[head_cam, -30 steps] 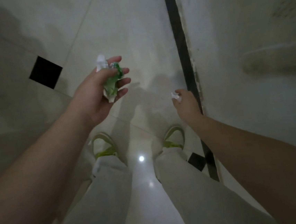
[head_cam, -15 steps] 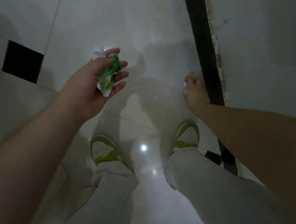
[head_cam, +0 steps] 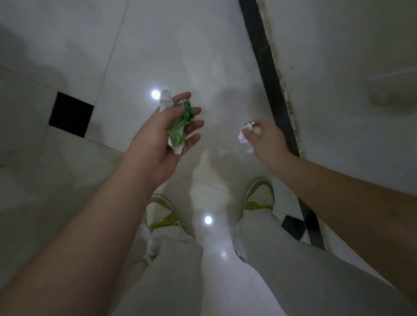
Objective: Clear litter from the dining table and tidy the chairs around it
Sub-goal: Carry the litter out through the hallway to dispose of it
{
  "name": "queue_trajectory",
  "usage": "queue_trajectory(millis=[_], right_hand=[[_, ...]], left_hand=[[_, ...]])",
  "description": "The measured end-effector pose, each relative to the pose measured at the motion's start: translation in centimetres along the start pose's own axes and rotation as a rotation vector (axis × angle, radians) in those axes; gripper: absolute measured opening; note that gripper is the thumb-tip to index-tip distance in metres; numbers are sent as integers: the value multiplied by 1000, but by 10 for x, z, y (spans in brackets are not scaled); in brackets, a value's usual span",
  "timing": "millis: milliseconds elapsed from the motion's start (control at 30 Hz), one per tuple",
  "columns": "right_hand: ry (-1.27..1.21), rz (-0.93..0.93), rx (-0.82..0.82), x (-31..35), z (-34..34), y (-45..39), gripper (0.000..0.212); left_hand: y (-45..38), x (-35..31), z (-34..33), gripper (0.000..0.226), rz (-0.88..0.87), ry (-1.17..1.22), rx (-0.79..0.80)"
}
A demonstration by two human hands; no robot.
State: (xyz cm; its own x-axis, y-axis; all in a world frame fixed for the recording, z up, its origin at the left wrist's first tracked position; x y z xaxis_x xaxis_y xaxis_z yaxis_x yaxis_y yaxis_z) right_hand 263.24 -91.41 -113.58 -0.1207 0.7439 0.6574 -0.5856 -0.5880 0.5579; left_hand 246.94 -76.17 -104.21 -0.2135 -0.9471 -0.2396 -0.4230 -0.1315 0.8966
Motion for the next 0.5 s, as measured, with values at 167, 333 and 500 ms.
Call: queue_trajectory(millis=[167,333,500], right_hand=[[-236,27,-18,94,30,65,15],[-503,-48,-73,187,80,129,11],[-713,-63,-62,289,145,193,7]], left_hand=[[74,-18,-27,27,-30,85,-43],[174,-38,-59,25,-67,186,-21],[290,-68,-98,25,-156,170,4]])
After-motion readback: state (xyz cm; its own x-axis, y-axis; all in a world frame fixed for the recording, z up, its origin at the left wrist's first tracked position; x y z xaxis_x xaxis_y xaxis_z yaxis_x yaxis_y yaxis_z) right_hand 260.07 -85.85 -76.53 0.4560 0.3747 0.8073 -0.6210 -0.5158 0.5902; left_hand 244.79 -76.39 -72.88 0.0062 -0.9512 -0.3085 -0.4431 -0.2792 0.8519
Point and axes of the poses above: each hand's wrist, its own y-axis away from the middle knuckle, its own z-axis out of the back of the hand, x = y × z, the point moved 2 cm from there along -y, towards the middle knuckle, and after that the axes turned 13 degrees about z, right-handed, at the moved point
